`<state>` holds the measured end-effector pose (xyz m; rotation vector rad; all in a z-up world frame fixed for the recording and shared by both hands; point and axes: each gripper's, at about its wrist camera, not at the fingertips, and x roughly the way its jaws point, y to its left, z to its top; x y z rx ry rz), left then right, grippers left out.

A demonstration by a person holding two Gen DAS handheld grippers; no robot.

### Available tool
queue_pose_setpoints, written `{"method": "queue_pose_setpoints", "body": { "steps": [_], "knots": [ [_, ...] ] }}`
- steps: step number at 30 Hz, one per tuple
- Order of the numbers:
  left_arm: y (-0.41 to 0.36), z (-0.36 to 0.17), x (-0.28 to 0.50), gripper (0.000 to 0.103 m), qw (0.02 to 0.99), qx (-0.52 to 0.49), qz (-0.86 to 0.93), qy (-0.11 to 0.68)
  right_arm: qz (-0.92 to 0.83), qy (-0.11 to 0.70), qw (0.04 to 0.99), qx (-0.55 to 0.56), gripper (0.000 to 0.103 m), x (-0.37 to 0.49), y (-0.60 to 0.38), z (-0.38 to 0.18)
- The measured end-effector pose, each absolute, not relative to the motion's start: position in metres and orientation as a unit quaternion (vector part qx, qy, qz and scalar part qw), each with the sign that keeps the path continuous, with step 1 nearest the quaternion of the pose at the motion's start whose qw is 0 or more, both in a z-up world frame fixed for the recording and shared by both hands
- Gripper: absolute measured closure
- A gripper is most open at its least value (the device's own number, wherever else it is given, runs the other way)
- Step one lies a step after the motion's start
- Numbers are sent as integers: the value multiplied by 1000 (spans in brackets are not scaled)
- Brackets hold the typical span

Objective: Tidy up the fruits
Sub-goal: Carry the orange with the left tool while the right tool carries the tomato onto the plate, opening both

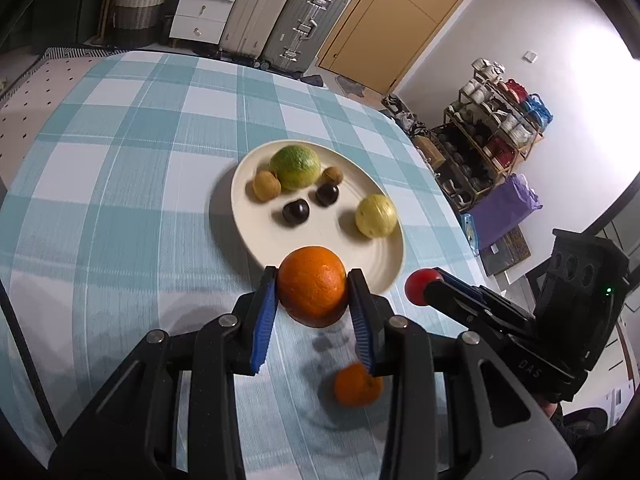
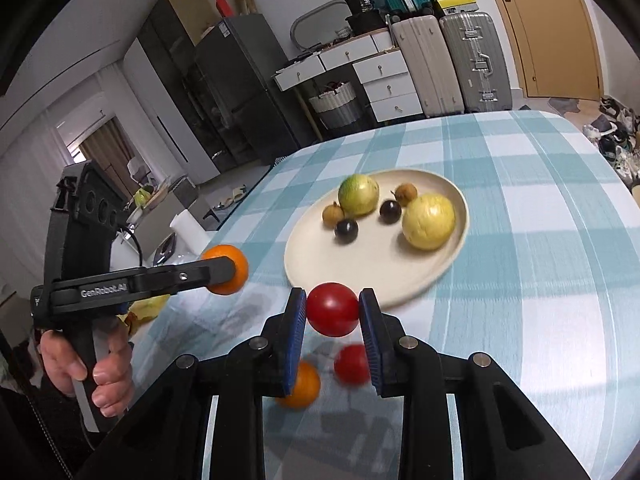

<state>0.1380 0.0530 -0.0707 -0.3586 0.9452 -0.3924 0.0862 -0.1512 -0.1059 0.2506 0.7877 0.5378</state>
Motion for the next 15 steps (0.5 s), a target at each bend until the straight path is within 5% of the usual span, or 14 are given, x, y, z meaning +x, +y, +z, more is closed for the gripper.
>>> {"method": "queue_pose_setpoints", "body": {
  "steps": [15],
  "knots": [
    [47,-103,216,72,841,-168,-170,485,253,407,870,115,75,170,-129,-119]
  ]
}}
